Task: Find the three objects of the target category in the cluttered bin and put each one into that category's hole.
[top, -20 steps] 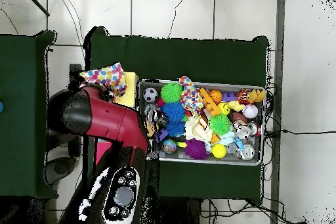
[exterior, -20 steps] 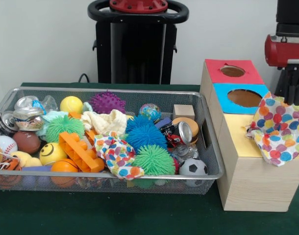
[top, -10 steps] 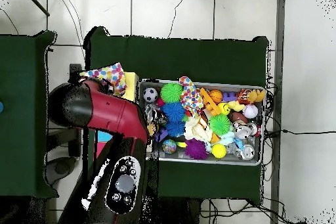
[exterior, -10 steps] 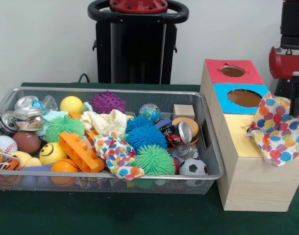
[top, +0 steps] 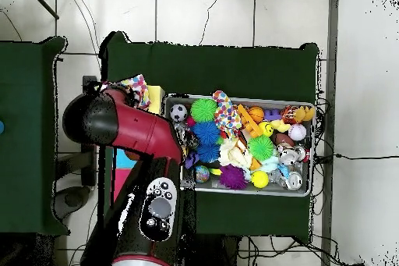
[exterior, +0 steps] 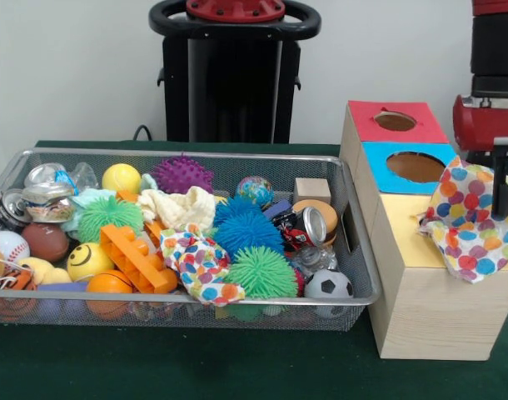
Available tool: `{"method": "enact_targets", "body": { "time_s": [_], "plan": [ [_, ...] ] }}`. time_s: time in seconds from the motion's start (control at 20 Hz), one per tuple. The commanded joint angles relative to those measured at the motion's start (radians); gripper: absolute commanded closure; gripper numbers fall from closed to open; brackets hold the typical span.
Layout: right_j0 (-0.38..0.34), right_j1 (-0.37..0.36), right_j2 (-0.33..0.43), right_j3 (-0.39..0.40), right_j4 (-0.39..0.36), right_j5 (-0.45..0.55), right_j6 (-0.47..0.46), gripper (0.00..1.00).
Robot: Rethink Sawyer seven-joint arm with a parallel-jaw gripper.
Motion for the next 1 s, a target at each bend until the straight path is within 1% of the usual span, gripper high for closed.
{"method": "enact_targets", "body": {
  "time_s": [0.05, 0.25, 0.55, 0.75, 1.0],
  "plan": [
    [-0.028, 0.064, 0.105, 0.064, 0.005, -0.062, 0.225, 1.00],
    [-0.026, 0.073, 0.111, 0.088, 0.003, -0.096, 0.232, 1.00],
    [-0.002, 0.089, 0.097, 0.093, 0.014, -0.113, 0.256, 1.00],
    [0.013, 0.103, 0.077, 0.086, 0.018, -0.089, 0.261, 1.00],
    [0.020, 0.111, 0.075, 0.103, 0.029, -0.045, 0.272, 1.00]
  ]
}}
